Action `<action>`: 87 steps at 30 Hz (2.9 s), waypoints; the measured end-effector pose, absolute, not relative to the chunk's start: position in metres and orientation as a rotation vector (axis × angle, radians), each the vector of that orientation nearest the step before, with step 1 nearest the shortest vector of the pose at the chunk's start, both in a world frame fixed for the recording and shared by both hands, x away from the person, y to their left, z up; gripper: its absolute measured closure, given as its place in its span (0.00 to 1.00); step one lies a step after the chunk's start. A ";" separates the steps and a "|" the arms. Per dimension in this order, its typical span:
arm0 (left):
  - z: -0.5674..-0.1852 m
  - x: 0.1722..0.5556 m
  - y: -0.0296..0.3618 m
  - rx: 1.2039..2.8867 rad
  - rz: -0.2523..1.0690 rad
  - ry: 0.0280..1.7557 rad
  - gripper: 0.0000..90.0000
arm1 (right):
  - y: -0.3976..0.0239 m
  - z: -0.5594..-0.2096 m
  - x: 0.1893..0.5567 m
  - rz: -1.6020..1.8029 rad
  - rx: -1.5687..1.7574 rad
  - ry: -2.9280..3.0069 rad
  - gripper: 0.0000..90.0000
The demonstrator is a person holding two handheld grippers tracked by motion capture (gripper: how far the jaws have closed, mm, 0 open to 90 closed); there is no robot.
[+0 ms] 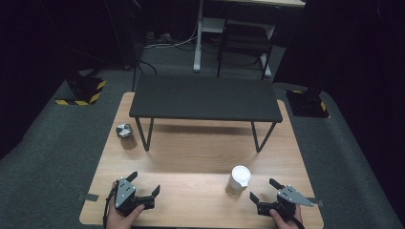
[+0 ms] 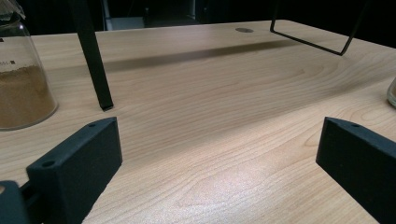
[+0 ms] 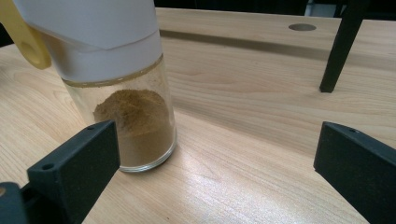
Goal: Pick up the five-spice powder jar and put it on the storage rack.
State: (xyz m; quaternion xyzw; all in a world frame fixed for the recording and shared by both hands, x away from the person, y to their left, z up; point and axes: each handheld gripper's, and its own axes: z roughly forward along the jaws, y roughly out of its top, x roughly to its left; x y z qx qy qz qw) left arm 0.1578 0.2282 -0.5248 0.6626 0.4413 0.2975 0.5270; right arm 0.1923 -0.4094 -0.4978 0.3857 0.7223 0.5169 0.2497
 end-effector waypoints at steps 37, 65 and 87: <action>-0.520 0.165 0.245 1.512 0.787 1.150 0.01 | -0.415 -0.499 0.194 1.442 1.077 1.962 0.00; -0.513 0.245 0.277 1.438 0.874 1.347 0.02 | -0.415 -0.500 0.194 1.447 1.079 1.960 0.00; -0.512 0.300 0.261 1.459 0.905 1.402 0.20 | -0.414 -0.500 0.192 1.443 1.076 1.955 0.00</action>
